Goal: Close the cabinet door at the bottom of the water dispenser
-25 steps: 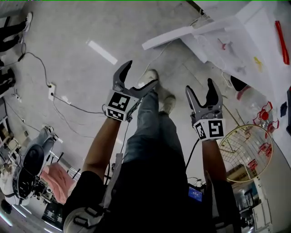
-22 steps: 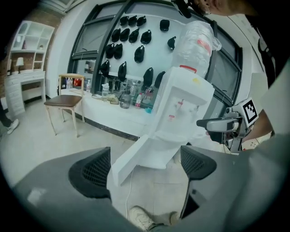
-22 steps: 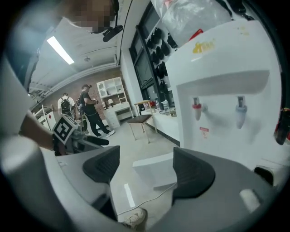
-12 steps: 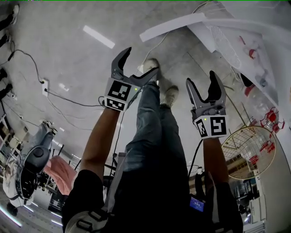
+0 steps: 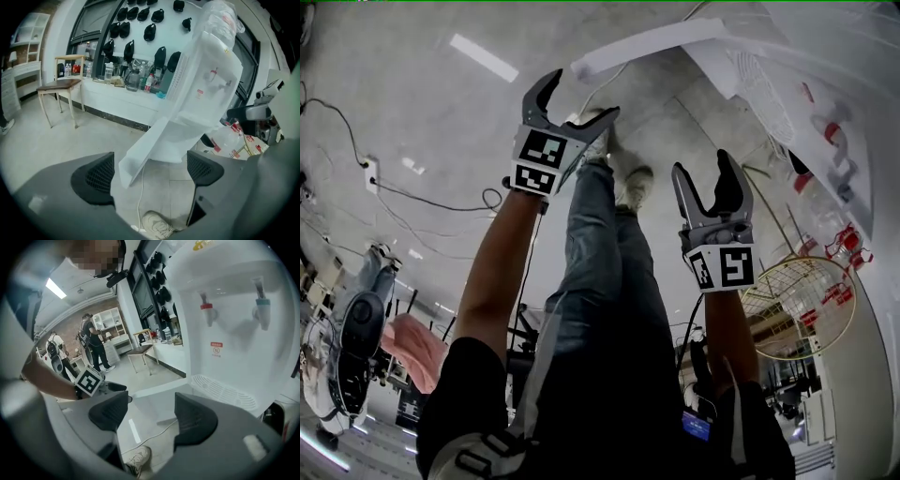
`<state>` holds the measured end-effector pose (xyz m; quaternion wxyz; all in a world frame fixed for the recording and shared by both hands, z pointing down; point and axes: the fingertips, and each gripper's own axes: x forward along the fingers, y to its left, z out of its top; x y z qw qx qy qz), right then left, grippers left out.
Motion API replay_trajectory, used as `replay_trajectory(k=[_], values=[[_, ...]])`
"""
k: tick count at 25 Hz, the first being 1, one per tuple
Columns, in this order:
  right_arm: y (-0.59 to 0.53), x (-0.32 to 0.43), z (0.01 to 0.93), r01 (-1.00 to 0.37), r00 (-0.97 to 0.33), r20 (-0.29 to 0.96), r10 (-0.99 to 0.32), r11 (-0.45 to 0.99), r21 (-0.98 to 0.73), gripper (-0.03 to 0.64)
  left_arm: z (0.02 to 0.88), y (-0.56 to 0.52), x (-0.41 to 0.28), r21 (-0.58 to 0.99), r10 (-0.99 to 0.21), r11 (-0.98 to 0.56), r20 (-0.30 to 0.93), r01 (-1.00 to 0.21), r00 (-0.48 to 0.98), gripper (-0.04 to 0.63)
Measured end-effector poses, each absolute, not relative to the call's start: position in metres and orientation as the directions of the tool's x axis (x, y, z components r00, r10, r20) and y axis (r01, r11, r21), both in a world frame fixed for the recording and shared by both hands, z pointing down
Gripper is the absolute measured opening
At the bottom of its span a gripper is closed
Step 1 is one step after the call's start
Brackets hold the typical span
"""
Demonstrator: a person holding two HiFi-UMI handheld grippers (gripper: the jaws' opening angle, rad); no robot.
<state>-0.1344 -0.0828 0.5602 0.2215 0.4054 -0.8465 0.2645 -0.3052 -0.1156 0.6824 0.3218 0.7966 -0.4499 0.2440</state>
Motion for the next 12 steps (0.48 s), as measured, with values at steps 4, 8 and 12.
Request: replay_trajectory(k=[4,8,12], values=[[-0.084,-0.133,0.566,-0.814,-0.561,0.602,-0.568,0.512,-0.276,0.296,0.701,-0.128,-0.308,0.278,-0.54,-0.411,0.693,-0.868,0.478,0.482],[-0.085,-0.132,0.567,-0.821,-0.55,0.606,-0.574,0.506,-0.266,0.273,0.711,-0.134,-0.312,0.268,-0.531,-0.418,0.703,-0.868,0.473,0.483],[-0.086,-0.132,0.566,-0.83,-0.541,0.604,-0.585,0.489,-0.269,0.268,0.724,-0.13,-0.309,0.276,-0.507,-0.433,0.712,-0.858,0.485,0.483]])
